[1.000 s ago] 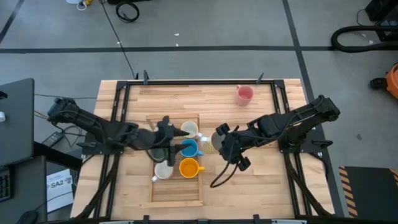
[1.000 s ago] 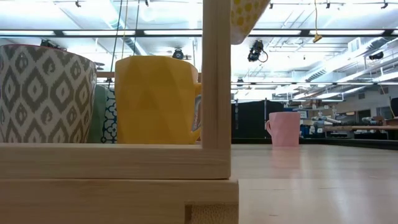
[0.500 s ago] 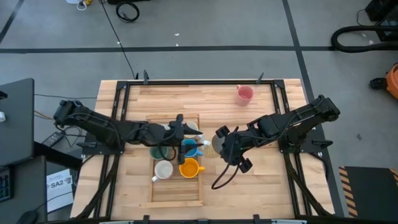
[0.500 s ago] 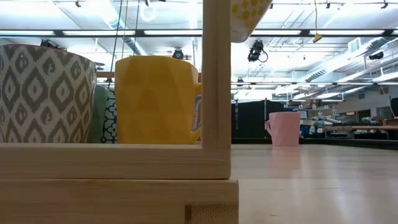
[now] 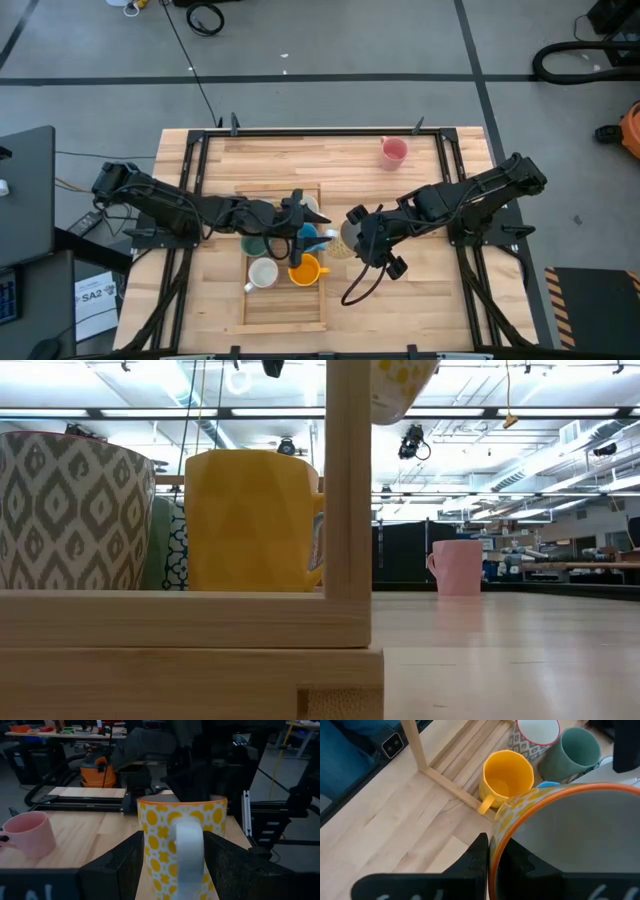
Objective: Place coffee mugs
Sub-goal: Put the yellow and white mug on the shelf
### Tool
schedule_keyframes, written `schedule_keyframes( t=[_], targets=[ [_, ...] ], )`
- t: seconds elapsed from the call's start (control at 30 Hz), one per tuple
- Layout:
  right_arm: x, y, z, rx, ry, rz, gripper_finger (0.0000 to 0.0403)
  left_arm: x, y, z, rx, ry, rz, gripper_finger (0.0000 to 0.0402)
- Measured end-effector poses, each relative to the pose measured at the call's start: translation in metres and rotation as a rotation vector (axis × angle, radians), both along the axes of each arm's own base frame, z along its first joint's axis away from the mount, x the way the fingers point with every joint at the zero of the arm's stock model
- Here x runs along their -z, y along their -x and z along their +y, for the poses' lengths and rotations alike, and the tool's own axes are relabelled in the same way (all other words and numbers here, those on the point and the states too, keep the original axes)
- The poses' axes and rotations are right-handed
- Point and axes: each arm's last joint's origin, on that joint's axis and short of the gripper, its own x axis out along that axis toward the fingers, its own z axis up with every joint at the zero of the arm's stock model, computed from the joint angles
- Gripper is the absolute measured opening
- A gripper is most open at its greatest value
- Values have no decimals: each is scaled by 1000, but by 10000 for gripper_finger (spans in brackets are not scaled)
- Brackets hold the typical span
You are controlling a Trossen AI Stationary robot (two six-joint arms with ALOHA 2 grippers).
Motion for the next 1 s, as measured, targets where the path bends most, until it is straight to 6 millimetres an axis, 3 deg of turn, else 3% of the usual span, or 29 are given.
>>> schedule_keyframes(
  t=[0.23, 0.83, 1.0],
  targets=[
    [0, 0, 0, 1, 0, 1, 36, 0, 0, 0, 10, 2, 2, 190],
    [-1, -2, 0, 4, -6, -20, 36, 0, 0, -1, 18, 11, 0, 73],
    [-1, -2, 0, 5, -5, -20, 42, 0, 0, -1, 16, 10, 0, 71]
  ],
)
